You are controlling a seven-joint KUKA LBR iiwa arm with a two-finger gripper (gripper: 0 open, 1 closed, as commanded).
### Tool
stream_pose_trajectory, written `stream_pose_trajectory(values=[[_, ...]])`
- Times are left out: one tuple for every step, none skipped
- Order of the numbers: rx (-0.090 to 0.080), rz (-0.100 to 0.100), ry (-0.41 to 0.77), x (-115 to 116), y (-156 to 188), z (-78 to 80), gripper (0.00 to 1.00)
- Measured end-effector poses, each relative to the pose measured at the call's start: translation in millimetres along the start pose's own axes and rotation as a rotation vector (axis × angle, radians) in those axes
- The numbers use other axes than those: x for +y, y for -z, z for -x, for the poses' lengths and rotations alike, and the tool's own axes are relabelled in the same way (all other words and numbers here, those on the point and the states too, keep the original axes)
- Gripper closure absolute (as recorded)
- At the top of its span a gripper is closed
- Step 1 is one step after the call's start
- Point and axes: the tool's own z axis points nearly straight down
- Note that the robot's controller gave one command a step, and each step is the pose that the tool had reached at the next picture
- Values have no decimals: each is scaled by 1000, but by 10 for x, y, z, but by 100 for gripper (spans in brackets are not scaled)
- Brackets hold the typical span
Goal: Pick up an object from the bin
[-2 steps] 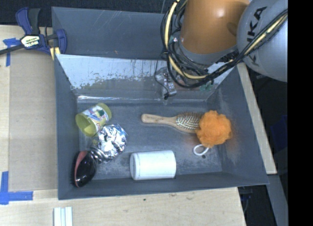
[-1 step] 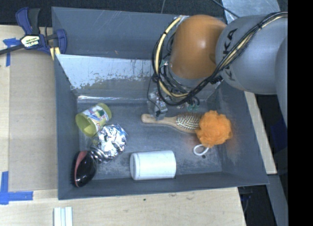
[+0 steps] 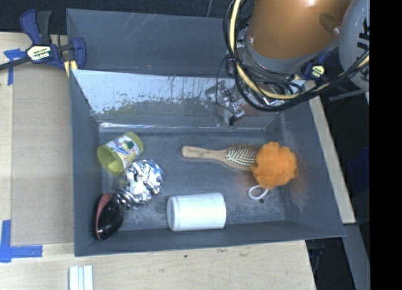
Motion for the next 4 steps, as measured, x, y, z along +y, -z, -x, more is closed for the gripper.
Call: stream_pose_trajectory(values=[[5,2,-76,-425,-1254,-339,100],[-1,3,-140,22,-1486,215,100],[-1,1,-144,-8,-1474,200,0],[-3,-2,-177,-499,-1412,-144,0]])
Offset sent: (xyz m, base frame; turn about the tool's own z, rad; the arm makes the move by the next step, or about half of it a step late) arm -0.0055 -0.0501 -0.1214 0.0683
